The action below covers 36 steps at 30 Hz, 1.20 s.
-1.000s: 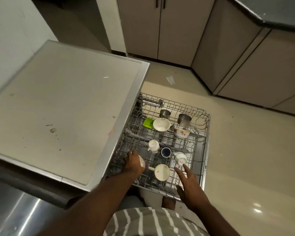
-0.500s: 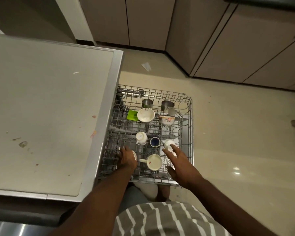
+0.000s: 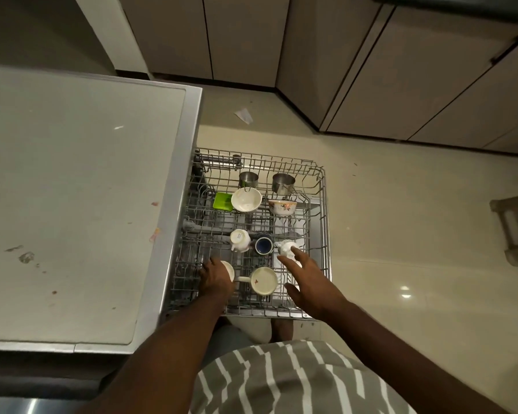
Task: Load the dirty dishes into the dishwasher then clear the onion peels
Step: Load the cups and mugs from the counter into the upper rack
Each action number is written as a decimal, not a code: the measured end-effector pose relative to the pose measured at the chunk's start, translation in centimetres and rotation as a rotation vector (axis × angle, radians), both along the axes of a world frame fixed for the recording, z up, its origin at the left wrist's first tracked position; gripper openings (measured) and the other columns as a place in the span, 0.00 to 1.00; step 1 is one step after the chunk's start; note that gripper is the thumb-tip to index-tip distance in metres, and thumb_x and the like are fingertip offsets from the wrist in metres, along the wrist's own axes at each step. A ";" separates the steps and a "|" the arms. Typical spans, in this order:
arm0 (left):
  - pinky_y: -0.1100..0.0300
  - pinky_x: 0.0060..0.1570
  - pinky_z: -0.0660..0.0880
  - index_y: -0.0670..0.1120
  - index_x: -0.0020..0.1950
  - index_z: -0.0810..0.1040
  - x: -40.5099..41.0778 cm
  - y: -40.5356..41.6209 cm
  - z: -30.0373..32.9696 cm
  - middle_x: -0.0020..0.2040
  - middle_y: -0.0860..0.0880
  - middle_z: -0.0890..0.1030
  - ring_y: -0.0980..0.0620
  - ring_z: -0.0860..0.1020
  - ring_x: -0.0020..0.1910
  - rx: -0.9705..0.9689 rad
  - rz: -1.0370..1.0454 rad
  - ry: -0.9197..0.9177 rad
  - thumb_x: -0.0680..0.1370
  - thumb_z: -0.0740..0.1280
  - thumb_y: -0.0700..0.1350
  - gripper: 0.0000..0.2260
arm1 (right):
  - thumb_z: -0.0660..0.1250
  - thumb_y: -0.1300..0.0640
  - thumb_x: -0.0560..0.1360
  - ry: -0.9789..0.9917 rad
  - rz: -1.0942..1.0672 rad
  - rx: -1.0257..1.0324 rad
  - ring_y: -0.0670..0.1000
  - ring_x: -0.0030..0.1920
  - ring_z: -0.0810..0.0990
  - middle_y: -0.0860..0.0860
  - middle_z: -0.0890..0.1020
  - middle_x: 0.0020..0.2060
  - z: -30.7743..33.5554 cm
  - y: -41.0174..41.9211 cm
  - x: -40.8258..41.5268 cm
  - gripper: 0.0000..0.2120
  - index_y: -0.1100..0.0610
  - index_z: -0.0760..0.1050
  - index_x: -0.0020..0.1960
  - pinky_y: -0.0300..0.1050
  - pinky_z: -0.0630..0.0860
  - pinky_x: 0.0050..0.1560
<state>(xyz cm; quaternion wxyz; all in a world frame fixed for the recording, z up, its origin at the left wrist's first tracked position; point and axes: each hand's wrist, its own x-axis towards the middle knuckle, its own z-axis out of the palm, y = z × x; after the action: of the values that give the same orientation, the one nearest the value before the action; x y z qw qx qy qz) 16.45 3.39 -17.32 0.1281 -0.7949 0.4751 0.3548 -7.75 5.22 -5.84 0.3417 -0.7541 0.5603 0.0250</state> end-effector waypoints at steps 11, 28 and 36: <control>0.47 0.74 0.66 0.43 0.80 0.56 -1.3 2.3 4.6 0.78 0.42 0.63 0.41 0.61 0.77 -0.172 -0.054 0.040 0.74 0.77 0.48 0.42 | 0.69 0.57 0.79 -0.117 0.131 -0.053 0.58 0.78 0.62 0.55 0.56 0.81 -0.4 -2.7 2.3 0.34 0.50 0.60 0.81 0.49 0.64 0.75; 0.51 0.79 0.61 0.47 0.83 0.56 -4.5 13.2 14.1 0.79 0.47 0.63 0.48 0.61 0.78 -0.563 0.270 0.213 0.77 0.74 0.49 0.40 | 0.69 0.59 0.80 -0.245 0.336 -0.004 0.61 0.81 0.55 0.58 0.52 0.82 0.8 -1.4 6.7 0.33 0.48 0.60 0.82 0.56 0.63 0.77; 0.52 0.79 0.60 0.48 0.83 0.57 -2.3 18.1 16.2 0.79 0.48 0.63 0.49 0.60 0.79 -0.701 0.362 0.178 0.77 0.75 0.47 0.39 | 0.65 0.54 0.82 -0.178 0.470 -0.247 0.59 0.79 0.61 0.57 0.59 0.81 4.7 2.7 10.8 0.29 0.49 0.61 0.81 0.61 0.71 0.73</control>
<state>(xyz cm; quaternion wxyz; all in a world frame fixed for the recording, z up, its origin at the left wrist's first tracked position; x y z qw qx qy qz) 14.13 21.46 -1.15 -0.2569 -0.8274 0.4289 0.2556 3.06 7.89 -1.15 0.2798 -0.8985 0.3368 -0.0310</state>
